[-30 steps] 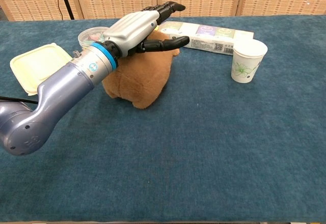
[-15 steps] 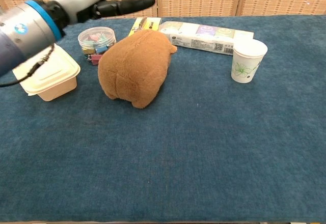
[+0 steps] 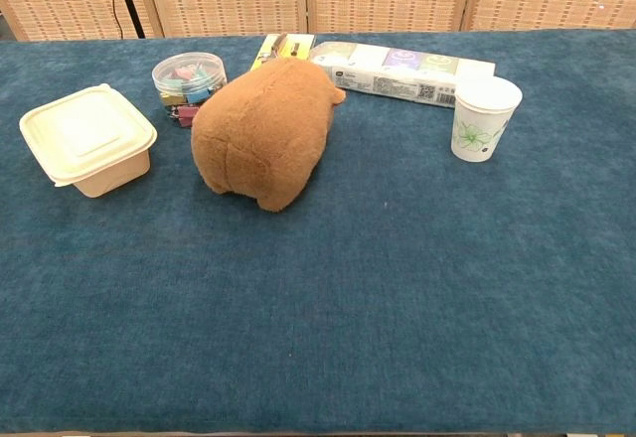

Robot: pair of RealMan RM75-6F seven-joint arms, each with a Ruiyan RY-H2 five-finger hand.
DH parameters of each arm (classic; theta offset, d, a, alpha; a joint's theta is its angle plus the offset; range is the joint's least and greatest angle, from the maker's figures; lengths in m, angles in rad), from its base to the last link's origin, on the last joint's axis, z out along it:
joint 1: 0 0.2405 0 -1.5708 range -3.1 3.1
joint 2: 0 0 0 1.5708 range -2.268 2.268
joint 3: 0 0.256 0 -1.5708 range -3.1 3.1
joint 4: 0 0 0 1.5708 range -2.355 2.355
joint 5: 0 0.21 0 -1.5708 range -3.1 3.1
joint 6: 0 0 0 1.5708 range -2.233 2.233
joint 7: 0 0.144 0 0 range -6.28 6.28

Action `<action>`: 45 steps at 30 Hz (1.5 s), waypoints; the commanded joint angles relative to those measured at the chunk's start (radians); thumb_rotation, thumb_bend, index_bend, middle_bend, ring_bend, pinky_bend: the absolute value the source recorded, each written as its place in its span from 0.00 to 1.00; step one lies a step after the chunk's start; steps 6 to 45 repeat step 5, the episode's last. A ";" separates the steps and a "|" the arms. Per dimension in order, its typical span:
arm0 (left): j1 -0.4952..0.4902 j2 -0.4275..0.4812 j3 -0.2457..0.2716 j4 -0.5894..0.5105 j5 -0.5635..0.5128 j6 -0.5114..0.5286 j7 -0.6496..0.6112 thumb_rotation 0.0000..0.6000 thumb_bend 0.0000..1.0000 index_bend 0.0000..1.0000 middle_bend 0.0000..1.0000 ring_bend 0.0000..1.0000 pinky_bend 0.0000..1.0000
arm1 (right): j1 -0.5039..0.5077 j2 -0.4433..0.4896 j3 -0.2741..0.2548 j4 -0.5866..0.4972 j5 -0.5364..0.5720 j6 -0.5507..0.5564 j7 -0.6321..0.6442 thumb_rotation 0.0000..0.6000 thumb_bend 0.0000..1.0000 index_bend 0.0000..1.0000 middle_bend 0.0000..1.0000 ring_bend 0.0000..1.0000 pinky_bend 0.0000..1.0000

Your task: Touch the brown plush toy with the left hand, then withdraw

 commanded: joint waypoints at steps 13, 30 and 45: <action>0.138 -0.016 0.063 0.106 0.043 0.122 -0.161 0.02 0.00 0.00 0.00 0.00 0.00 | -0.002 -0.004 0.010 0.001 0.022 0.001 -0.020 1.00 0.00 0.00 0.00 0.00 0.00; 0.138 -0.016 0.063 0.106 0.043 0.122 -0.161 0.02 0.00 0.00 0.00 0.00 0.00 | -0.002 -0.004 0.010 0.001 0.022 0.001 -0.020 1.00 0.00 0.00 0.00 0.00 0.00; 0.138 -0.016 0.063 0.106 0.043 0.122 -0.161 0.02 0.00 0.00 0.00 0.00 0.00 | -0.002 -0.004 0.010 0.001 0.022 0.001 -0.020 1.00 0.00 0.00 0.00 0.00 0.00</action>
